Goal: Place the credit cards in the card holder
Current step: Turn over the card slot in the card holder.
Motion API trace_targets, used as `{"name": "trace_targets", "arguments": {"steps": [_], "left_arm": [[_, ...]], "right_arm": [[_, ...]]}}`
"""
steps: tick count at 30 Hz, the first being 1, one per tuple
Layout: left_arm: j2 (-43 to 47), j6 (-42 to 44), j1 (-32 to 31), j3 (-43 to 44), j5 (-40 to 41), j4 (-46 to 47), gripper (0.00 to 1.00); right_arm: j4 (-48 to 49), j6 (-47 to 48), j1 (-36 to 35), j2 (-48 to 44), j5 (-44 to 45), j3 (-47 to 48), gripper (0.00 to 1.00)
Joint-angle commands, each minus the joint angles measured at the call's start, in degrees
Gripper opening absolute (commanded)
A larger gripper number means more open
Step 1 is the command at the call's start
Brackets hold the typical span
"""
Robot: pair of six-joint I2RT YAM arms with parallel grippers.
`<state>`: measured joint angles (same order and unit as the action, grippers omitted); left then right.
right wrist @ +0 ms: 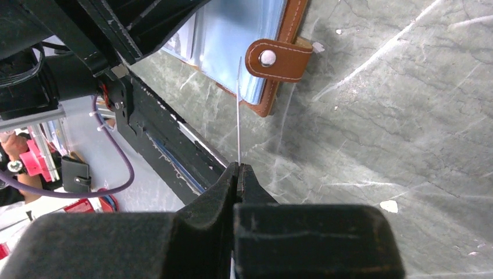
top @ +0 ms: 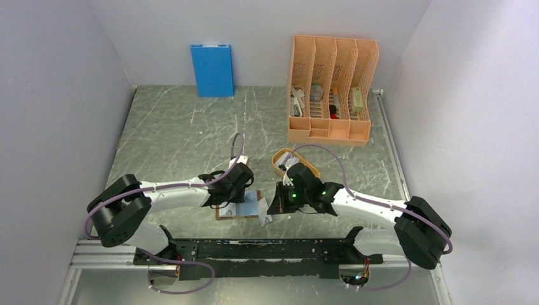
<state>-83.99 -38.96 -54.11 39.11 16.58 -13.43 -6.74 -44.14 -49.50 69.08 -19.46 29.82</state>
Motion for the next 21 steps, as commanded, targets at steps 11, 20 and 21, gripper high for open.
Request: {"name": "trace_targets", "arguments": {"steps": [11, 20, 21], "left_arm": [[-1.97, -0.07, -0.27, -3.34, -0.67, -0.72, 0.05], [-1.69, -0.76, -0.21, -3.96, -0.56, -0.71, 0.05], [-1.71, -0.78, -0.24, -3.96, -0.47, -0.72, 0.05]], "right_arm": [[4.47, -3.11, -0.43, 4.19, 1.79, 0.4, 0.0], [2.13, -2.36, -0.51, 1.54, 4.52, 1.63, 0.0], [1.75, -2.48, -0.51, 1.28, 5.24, 1.72, 0.0]]}}
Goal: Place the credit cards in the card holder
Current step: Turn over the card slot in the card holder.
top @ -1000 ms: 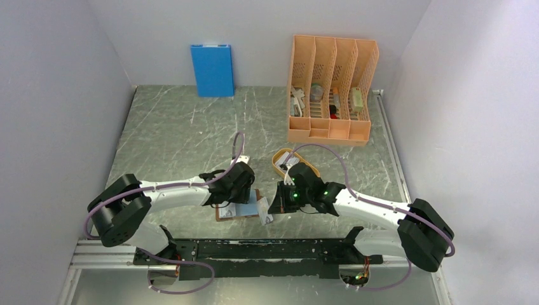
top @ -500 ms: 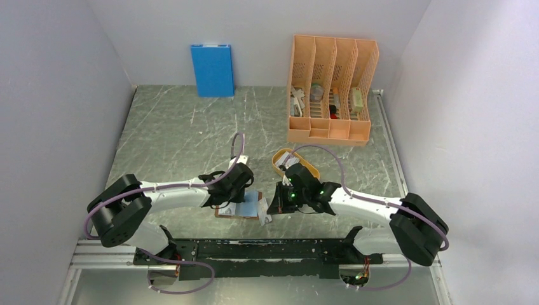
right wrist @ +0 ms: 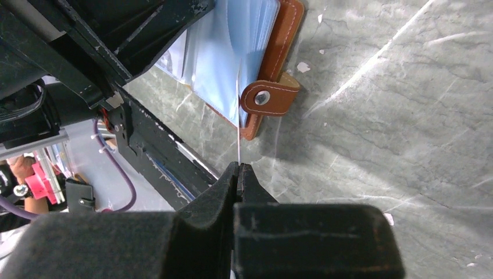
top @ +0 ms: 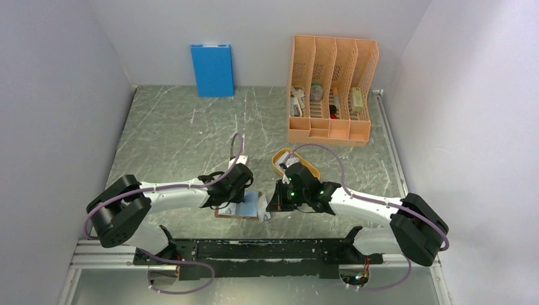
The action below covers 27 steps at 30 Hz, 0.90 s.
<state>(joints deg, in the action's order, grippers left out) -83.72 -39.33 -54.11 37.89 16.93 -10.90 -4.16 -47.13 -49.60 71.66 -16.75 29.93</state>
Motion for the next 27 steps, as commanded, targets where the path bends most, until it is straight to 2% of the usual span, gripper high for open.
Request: {"name": "trace_targets", "arguments": {"steps": [1, 5, 24, 27], "left_arm": [[-1.95, -0.46, -0.24, -2.66, -0.76, -3.33, 0.05], [-1.88, -0.63, -0.28, -2.81, -0.75, -3.35, 0.05], [-0.47, -1.33, -0.27, -2.35, -1.61, -4.23, 0.05], [0.6, -1.55, -0.21, -1.76, -2.0, -4.92, 0.09]], "right_arm": [[-0.71, 0.43, -0.41, -1.67, 3.01, 1.51, 0.0], [0.87, 0.64, -0.41, -2.3, 1.93, 1.2, 0.0], [3.94, 2.4, -0.38, 5.95, -3.71, 3.02, 0.0], [5.82, 2.53, -0.36, 6.19, -4.58, 3.36, 0.0]]}}
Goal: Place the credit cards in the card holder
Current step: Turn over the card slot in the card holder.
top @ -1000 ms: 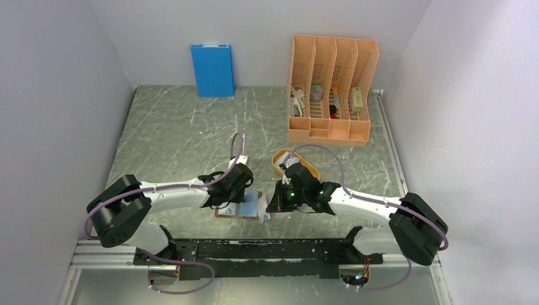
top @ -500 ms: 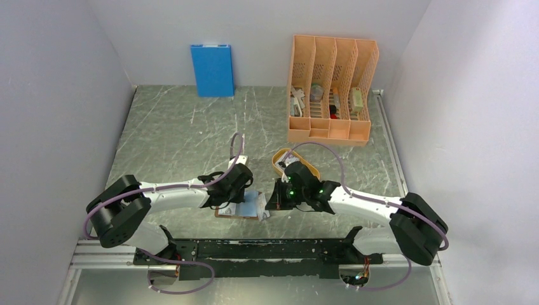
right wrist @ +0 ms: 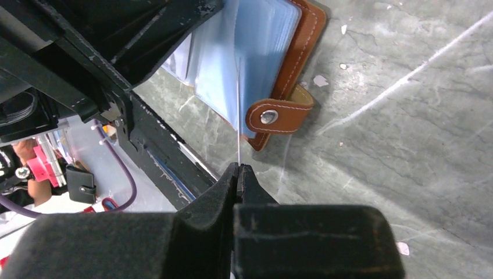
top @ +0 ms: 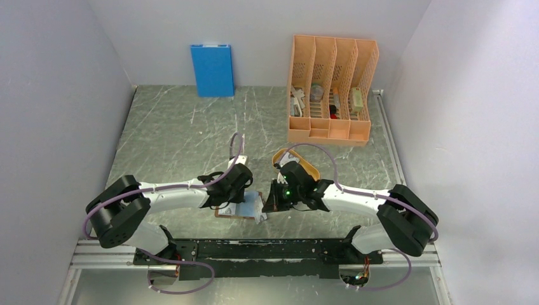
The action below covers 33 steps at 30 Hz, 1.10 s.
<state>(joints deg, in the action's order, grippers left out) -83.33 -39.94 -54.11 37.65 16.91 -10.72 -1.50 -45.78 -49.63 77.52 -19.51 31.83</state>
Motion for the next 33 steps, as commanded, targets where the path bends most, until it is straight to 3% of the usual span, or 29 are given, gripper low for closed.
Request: {"name": "trace_targets", "arguments": {"steps": [1, 6, 11, 25, 33], "left_arm": [[0.59, -1.07, -0.24, -1.2, -2.09, -5.48, 0.13], [3.82, -1.4, -0.27, 0.65, -1.93, -8.39, 0.42], [8.13, -1.87, -0.24, 1.87, -1.47, -11.11, 0.57], [16.1, -5.12, -0.24, 0.49, -2.01, -13.26, 0.73], [17.26, -6.09, -0.21, -0.73, -2.91, -12.21, 0.73]], "right_arm": [[3.31, 1.18, -0.38, 0.35, -1.85, 1.62, 0.0], [3.66, 1.25, -0.38, 0.86, -2.09, 1.92, 0.0], [5.14, 0.75, -0.44, 1.53, -3.29, 1.99, 0.0], [8.4, -0.22, -3.01, 4.72, -4.78, 4.5, 0.0], [9.37, -0.45, -4.91, 5.84, -4.78, 5.41, 0.0]]}}
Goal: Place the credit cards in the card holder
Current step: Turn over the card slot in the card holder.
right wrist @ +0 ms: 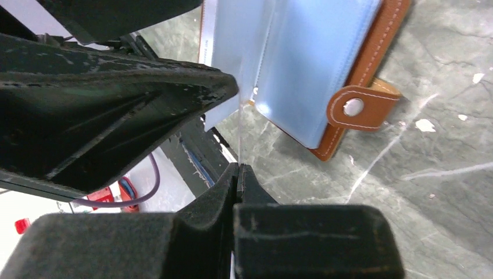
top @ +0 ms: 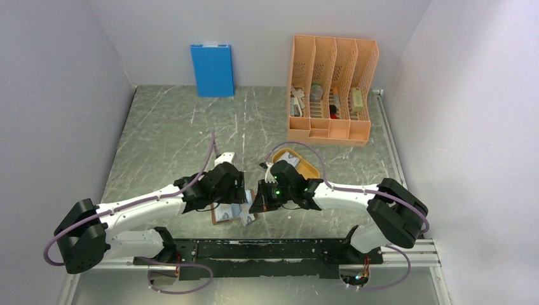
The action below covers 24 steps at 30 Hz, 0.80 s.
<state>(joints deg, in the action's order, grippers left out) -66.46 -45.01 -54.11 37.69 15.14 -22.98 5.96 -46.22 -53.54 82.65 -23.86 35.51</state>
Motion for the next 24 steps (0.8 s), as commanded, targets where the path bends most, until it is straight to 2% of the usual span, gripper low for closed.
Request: {"name": "trace_targets", "arguments": {"steps": [1, 4, 14, 19, 24], "left_arm": [[0.32, -1.1, -0.23, -0.76, -0.95, -0.02, 0.72], [0.19, -1.19, -0.22, -0.86, -0.26, -0.45, 0.66], [0.87, -2.33, -0.13, -2.02, 3.03, -2.54, 0.24], [0.72, -2.37, -0.14, -3.4, 3.27, -1.93, 0.12], [-0.37, -2.59, -0.13, -4.85, 2.64, -0.91, 0.12]], "right_arm": [[1.95, -0.01, -1.12, 0.77, -0.45, 1.77, 0.0], [2.04, 0.03, -1.28, 0.68, -0.34, 1.67, 0.0], [1.98, 0.05, -1.57, -0.03, -0.17, 0.62, 0.0], [1.95, -0.09, -1.52, 0.05, 0.08, 0.18, 0.0], [0.97, 0.16, -1.74, 0.14, 1.1, 0.21, 0.0]]}}
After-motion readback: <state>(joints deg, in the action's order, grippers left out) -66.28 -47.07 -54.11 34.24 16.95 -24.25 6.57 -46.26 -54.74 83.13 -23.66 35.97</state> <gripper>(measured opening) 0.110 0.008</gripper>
